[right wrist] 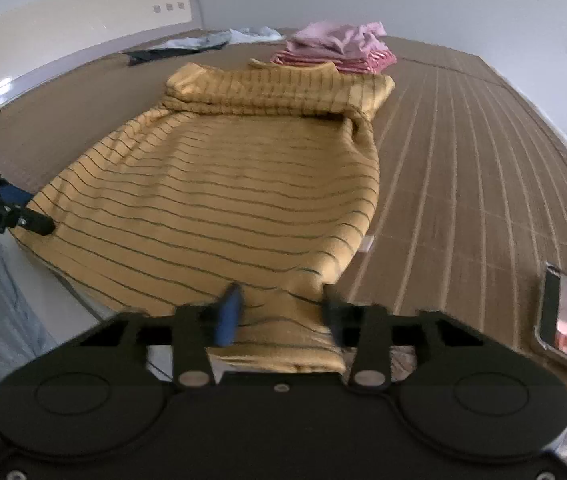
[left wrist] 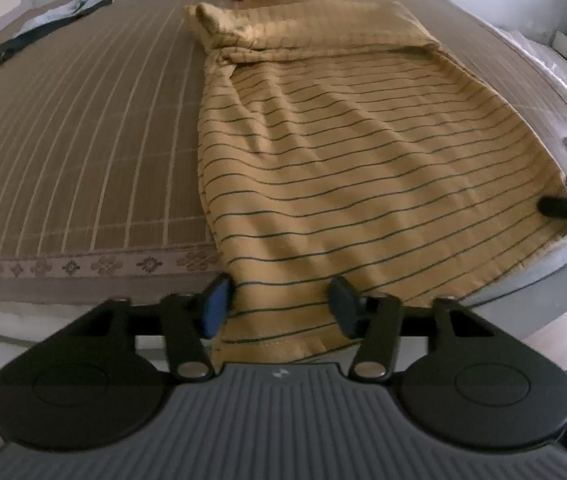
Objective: Fold clothes
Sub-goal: 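Fold the held hem toward the collar with the right gripper and release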
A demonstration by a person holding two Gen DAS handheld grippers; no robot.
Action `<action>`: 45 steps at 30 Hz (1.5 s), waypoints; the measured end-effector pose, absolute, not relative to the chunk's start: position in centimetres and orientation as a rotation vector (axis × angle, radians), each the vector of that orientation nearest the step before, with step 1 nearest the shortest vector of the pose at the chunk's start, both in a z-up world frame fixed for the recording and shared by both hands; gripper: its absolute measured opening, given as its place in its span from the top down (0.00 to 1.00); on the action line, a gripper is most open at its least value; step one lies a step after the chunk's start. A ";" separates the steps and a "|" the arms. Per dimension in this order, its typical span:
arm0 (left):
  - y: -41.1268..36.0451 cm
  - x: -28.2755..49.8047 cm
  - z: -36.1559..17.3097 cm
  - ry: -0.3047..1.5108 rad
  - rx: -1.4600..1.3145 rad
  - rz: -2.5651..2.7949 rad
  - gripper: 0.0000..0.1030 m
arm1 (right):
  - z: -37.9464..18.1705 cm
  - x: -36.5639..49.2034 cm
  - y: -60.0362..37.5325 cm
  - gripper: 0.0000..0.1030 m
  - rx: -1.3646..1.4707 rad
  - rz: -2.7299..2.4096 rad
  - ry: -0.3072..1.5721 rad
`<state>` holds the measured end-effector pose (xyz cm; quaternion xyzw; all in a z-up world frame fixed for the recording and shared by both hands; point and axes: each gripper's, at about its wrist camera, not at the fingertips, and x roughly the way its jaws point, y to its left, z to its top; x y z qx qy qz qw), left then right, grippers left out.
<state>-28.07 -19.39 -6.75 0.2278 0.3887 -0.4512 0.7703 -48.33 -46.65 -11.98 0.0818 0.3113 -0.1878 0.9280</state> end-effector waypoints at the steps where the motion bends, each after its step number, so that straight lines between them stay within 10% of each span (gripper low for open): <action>1: -19.4 -28.3 -6.7 0.837 0.495 -0.986 0.65 | -12.0 -48.3 -46.7 0.79 0.180 -0.382 0.629; 5: -19.1 -27.5 -5.5 0.835 0.416 -1.019 0.86 | -11.7 -48.6 -47.3 0.87 0.261 -0.366 0.593; 24: -22.7 -20.9 1.0 0.744 0.172 -1.118 0.87 | -6.8 -46.2 -54.5 0.88 0.600 -0.251 0.197; 36: -27.5 -12.0 -1.6 0.787 0.066 -1.021 0.87 | -9.2 -41.2 -61.9 0.86 0.747 -0.405 0.273; 45: -24.7 -11.3 -2.4 0.738 0.111 -0.983 0.86 | -7.7 -41.4 -59.0 0.28 0.429 -0.311 0.370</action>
